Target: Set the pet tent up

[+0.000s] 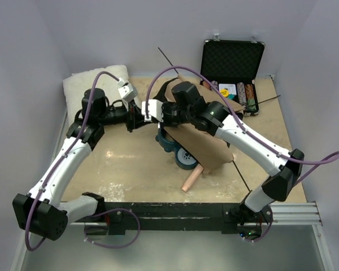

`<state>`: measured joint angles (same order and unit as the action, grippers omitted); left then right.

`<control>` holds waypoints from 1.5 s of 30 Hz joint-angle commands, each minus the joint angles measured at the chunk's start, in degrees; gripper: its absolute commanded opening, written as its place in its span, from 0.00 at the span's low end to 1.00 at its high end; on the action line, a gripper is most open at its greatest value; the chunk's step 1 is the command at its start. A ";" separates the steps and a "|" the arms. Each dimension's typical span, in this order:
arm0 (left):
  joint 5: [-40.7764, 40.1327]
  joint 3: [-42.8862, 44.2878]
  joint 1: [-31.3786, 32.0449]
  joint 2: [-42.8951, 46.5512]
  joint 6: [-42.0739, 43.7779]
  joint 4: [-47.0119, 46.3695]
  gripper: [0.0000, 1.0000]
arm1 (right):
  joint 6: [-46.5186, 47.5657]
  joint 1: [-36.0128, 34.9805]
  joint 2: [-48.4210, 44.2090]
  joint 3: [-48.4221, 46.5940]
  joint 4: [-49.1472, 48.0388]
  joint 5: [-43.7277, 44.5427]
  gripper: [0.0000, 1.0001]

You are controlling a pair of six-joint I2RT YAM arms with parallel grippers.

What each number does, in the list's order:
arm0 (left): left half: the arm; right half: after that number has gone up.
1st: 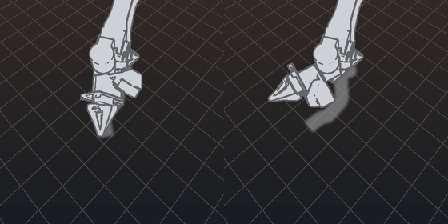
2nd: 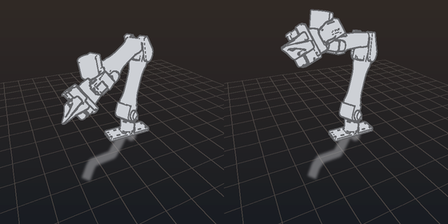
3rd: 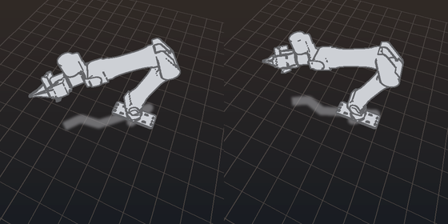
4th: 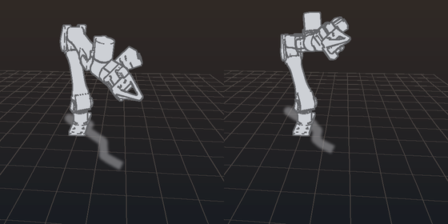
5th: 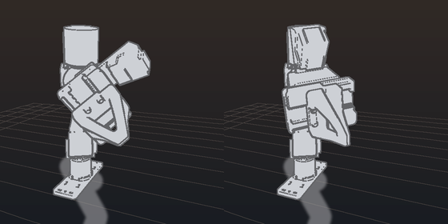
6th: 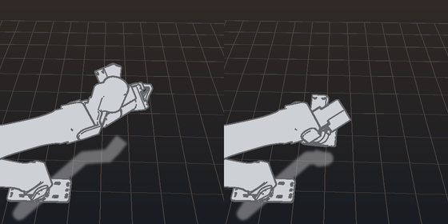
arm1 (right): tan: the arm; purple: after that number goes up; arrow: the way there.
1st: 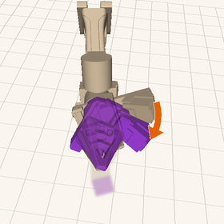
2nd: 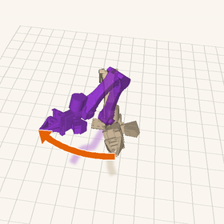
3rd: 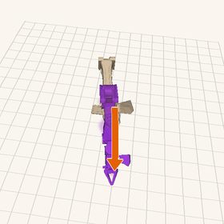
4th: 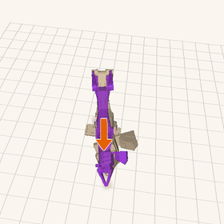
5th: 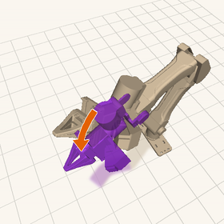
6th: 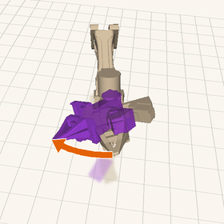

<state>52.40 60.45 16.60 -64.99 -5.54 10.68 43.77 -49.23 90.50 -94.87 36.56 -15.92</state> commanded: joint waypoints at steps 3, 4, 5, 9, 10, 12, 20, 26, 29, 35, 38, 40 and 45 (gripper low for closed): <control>-0.19 6.09 -1.56 3.02 0.29 -1.08 0.38 | -2.72 2.56 -4.54 -1.02 -2.53 -0.59 0.00; -0.19 5.57 -2.88 3.81 -2.78 -3.88 0.54 | -3.59 3.17 -4.89 -1.71 -2.98 -2.08 0.00; 0.59 4.52 -4.80 4.60 -6.03 -7.91 0.68 | -4.82 3.87 -4.89 -2.68 -3.33 -3.83 0.00; 2.88 -3.56 -13.15 8.47 -23.59 -32.59 0.82 | -8.78 7.39 -6.03 -5.59 -5.17 -12.71 0.00; 4.19 -6.45 -15.17 8.83 -28.08 -40.39 0.80 | -9.48 7.92 -6.56 -5.68 -5.87 -14.12 0.00; 6.82 -13.30 -15.99 8.57 -36.69 -57.60 0.75 | -11.24 9.41 -7.79 -5.15 -8.33 -17.99 0.00; 5.62 -21.86 -5.45 0.58 -36.75 -80.73 0.49 | -21.87 12.14 -9.11 -4.36 -14.05 -27.92 0.00; -1.24 -17.74 0.00 -7.16 -31.30 -80.81 0.42 | -24.69 12.14 -10.78 -1.73 -16.34 -29.87 0.00; -1.69 -14.93 1.85 -9.71 -30.14 -81.51 0.42 | -26.45 12.14 -11.57 -0.06 -18.09 -29.78 0.00; -4.94 -11.50 5.28 -10.86 -26.01 -79.49 0.57 | -28.39 12.23 -11.13 0.91 -18.10 -32.42 0.04; -4.59 -10.35 5.64 -11.21 -28.20 -79.76 0.68 | -28.91 12.14 -11.57 2.40 -18.62 -32.33 0.08; -5.03 -9.91 5.98 -11.21 -29.26 -79.76 0.71 | -30.32 12.14 -11.92 3.55 -20.29 -32.24 0.15; -2.84 -7.98 6.87 -10.77 -34.44 -80.02 0.01 | -30.85 12.58 -11.66 3.47 -19.95 -30.66 0.23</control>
<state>49.58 48.36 22.76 -76.71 -36.82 -64.49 16.27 -36.95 80.14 -91.37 17.76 -46.11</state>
